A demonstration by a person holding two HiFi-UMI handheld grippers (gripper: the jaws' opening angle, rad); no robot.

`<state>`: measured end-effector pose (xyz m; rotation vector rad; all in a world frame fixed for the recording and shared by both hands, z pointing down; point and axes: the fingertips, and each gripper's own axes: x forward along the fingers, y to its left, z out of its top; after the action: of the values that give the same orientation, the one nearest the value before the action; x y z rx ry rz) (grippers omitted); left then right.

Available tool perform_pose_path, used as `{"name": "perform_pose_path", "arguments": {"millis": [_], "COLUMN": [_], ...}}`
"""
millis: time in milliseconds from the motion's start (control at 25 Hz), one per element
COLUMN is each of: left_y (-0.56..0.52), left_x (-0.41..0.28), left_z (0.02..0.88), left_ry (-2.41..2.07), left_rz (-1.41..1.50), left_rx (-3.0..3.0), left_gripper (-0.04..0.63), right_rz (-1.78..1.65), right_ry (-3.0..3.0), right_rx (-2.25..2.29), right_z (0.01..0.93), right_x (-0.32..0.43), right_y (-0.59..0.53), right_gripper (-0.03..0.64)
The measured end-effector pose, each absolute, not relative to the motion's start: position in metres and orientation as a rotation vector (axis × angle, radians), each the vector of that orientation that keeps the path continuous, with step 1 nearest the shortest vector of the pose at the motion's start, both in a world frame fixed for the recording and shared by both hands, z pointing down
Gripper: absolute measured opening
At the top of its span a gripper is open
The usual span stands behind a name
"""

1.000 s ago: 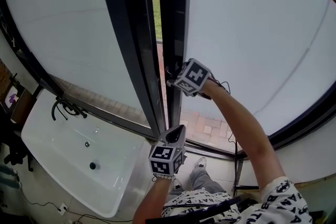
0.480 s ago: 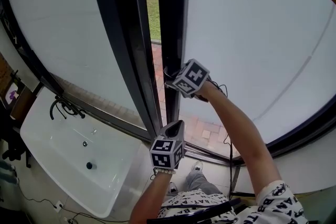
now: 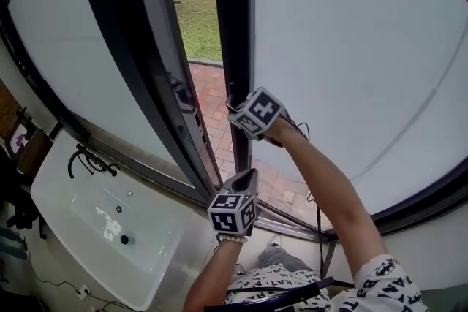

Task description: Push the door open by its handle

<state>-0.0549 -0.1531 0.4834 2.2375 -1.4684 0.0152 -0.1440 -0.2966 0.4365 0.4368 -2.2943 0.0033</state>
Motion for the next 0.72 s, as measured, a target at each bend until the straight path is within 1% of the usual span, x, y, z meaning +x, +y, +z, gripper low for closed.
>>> {"name": "perform_pose_path", "arguments": {"millis": [200,520,720], "left_y": [-0.184,-0.229,-0.253], "left_x": [-0.037,-0.019,-0.005], "left_z": [0.490,0.474,0.491], "left_ry": [-1.479,-1.524,-1.515], "left_rz": [0.021,0.022,0.070], "left_rx": [2.234,2.218,2.203], "left_gripper": [-0.015,-0.015,-0.015], "right_rz": [0.001,0.030,0.079], "right_ry": [-2.288,-2.285,-2.299], "right_rx": [0.473,0.533,0.588], "right_z": [0.446,0.434,0.438], "right_x": [-0.128,-0.108,-0.086], "right_y": [-0.332,-0.394,-0.438], "right_gripper": [0.058,0.060,0.060]}}
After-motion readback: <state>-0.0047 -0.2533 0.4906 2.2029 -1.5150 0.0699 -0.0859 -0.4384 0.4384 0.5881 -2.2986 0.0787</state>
